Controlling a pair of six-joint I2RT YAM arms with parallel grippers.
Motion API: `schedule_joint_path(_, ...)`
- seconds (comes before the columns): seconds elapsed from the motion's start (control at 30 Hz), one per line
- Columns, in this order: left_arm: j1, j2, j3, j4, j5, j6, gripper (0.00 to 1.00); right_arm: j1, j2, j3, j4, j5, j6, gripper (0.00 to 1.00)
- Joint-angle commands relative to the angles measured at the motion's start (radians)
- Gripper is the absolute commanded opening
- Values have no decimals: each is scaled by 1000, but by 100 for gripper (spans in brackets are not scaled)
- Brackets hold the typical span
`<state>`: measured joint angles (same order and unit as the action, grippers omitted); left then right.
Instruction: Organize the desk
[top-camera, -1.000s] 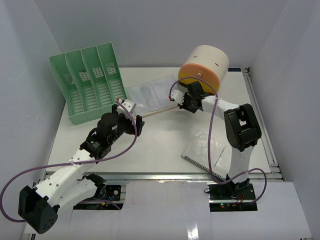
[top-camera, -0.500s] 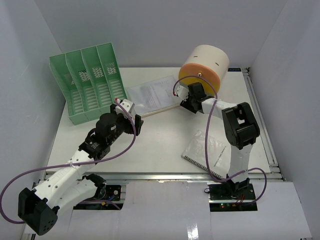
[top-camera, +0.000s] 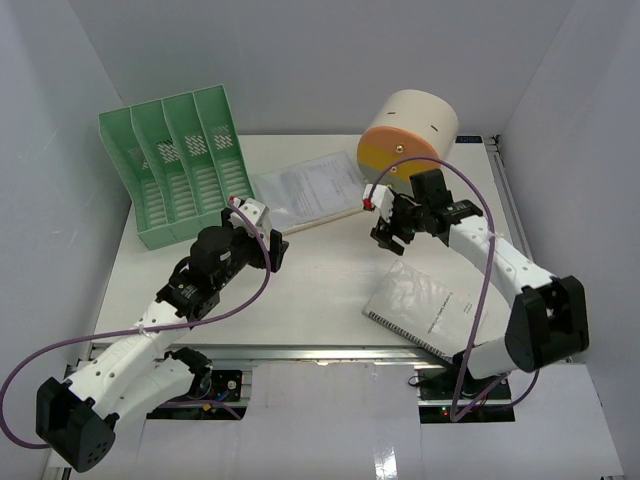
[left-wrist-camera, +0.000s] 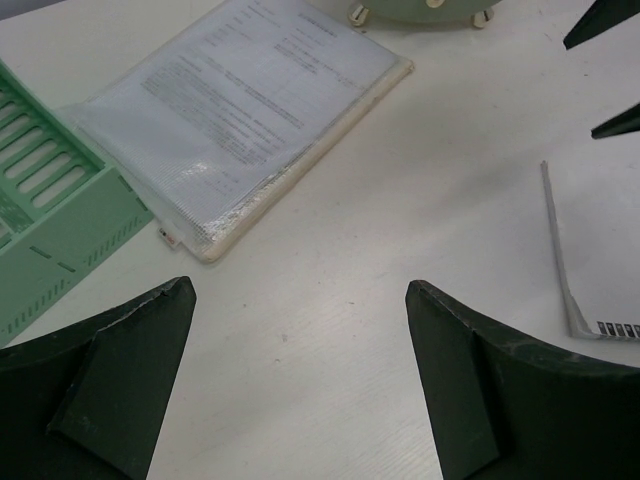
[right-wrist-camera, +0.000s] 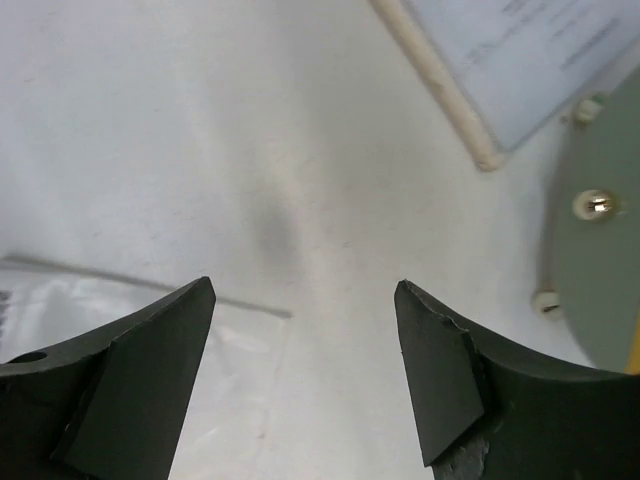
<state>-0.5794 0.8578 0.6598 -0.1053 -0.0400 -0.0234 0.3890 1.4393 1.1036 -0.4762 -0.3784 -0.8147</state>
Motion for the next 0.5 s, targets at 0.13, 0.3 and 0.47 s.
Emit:
schedule_joint_path(0.13,4,31,15,-8,262,-124,98,-56,-202,-132,-302,-176,-69,82)
schedule_joint_path(0.3,4,46,-12,28,405,-292,98,-33,-278,-259,-252,-20,-16,85)
schedule_joint_path(0.47,4,4,-148,175,462,-563,98,70,-358,-313,-223,46,37,85)
